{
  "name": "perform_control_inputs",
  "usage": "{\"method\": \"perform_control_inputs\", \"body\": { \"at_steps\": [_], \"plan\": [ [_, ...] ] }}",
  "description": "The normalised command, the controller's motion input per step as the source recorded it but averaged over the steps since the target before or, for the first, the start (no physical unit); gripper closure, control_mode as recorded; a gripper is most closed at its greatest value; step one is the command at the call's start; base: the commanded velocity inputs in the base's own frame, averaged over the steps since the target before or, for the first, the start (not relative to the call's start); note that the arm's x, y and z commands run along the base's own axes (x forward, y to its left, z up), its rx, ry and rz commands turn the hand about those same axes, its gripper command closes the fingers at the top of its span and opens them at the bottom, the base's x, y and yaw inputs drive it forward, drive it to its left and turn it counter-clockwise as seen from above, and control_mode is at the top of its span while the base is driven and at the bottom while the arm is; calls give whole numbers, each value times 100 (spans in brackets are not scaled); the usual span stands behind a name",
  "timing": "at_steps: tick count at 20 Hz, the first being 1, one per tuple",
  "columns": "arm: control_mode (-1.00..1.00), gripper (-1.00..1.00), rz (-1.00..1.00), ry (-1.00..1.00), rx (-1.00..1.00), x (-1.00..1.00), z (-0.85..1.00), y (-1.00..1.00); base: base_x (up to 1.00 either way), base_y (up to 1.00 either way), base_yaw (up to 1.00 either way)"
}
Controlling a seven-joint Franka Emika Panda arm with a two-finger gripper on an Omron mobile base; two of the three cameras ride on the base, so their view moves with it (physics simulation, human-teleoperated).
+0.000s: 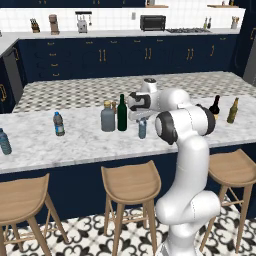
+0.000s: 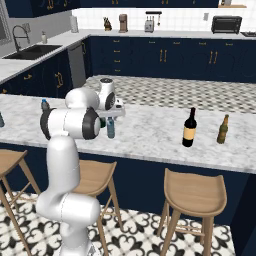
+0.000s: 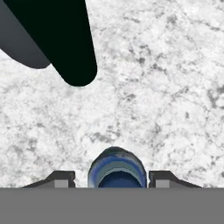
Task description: Move the plastic bottles in the middle to the plastics group, and the glass bottles in the middle to the glass group.
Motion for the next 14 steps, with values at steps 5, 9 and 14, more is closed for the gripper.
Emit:
{"method": "perform_control_inputs", "body": {
  "at_steps": [5,9,14],
  "plan": [
    [-100,100,0,-1,0,-3,0,0,0,0,0],
    [-100,100,0,-12,3,-28,12,6,0,0,0],
    [-100,100,8,-16,8,-50,30,39,0,0,0]
  ]
}}
